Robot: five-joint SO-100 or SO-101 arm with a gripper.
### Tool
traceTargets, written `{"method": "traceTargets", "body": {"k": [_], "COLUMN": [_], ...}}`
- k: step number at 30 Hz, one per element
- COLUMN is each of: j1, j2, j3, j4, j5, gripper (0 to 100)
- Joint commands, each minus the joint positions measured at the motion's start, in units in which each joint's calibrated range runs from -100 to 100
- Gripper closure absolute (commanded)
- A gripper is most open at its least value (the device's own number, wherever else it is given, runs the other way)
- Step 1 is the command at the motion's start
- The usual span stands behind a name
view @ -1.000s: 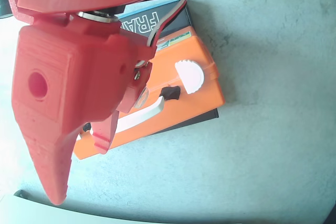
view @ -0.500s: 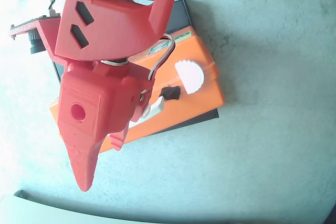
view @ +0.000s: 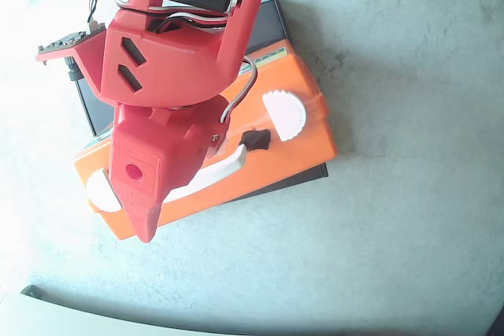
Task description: Grab the white handle of the orange box
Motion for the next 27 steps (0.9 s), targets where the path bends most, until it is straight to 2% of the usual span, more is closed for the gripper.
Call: {"method": "traceTargets", "body": {"k": [1, 15, 22, 27], "j1": [-0.7, -0.8, 3.9, 5.3], "j2": [5.2, 12.9, 14.4, 13.8], "j3": [-6.2, -19.1, -22.3, -22.5], "j4": [0.7, 3.4, 2.9, 3.2], "j5": [0.2, 0.2, 0.3, 8.2], "gripper": [66, 66, 66, 66]}}
